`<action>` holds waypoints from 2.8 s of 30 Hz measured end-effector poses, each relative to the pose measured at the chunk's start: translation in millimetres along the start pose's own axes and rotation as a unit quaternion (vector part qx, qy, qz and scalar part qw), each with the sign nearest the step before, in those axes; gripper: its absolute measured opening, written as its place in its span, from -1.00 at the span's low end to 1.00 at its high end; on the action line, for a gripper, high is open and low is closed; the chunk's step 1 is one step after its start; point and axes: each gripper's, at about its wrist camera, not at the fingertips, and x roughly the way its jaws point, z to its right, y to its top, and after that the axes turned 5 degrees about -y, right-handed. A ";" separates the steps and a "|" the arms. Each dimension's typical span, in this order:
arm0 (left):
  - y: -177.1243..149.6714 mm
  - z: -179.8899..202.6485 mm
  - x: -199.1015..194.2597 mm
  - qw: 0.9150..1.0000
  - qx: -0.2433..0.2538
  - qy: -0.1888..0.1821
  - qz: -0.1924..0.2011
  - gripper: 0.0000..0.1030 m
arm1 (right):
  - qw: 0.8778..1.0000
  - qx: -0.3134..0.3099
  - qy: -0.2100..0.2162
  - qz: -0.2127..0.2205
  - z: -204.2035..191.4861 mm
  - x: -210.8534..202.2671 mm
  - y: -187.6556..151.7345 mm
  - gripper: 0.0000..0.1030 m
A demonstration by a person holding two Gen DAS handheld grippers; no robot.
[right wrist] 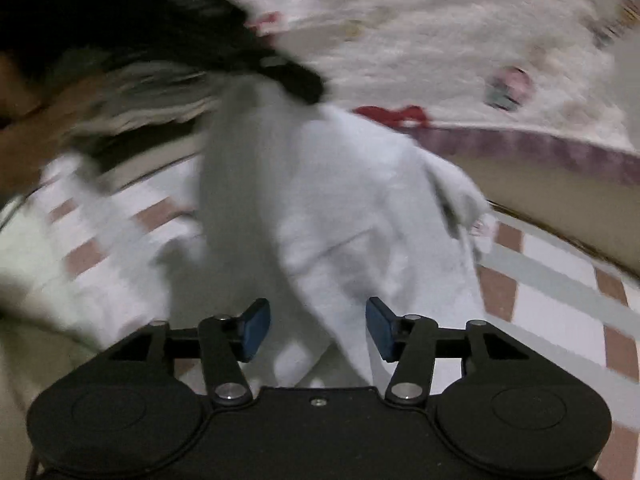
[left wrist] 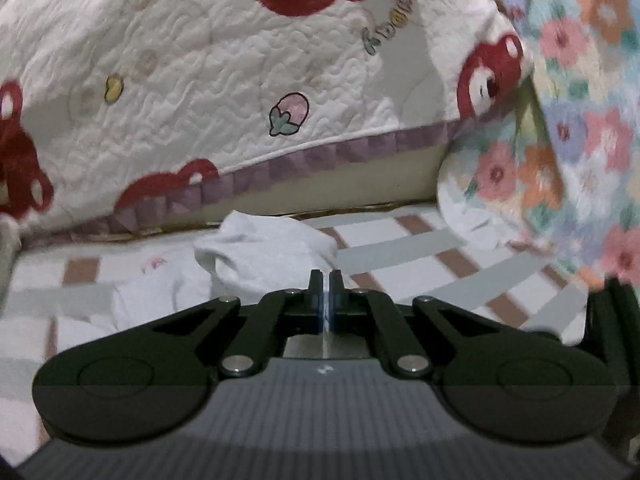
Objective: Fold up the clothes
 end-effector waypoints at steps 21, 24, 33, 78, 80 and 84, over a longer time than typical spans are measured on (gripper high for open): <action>-17.9 -0.3 -48.0 1.000 0.019 -0.003 0.023 -0.26 | 0.978 0.165 0.042 0.119 56.8 -61.4 84.0 -0.93; -22.9 0.5 -49.3 0.999 0.003 -0.039 0.026 -0.14 | 0.981 0.141 0.031 0.129 53.2 -85.7 101.1 -0.93; -26.8 34.3 -11.0 0.998 0.030 -0.053 -0.027 0.01 | 0.981 0.123 0.013 0.150 50.8 -124.2 130.2 -0.93; -93.4 -94.1 -36.8 0.975 -0.174 0.062 -0.127 0.26 | 0.944 0.116 -0.199 0.237 132.6 -243.3 159.8 -0.93; -92.0 -90.6 -33.0 0.975 -0.166 0.041 -0.139 0.26 | 0.942 0.100 -0.222 0.232 135.1 -248.0 157.0 -0.93; -87.5 -74.9 -22.3 0.979 -0.120 0.014 -0.165 0.02 | 0.942 0.091 -0.237 0.220 141.7 -258.6 150.9 -0.93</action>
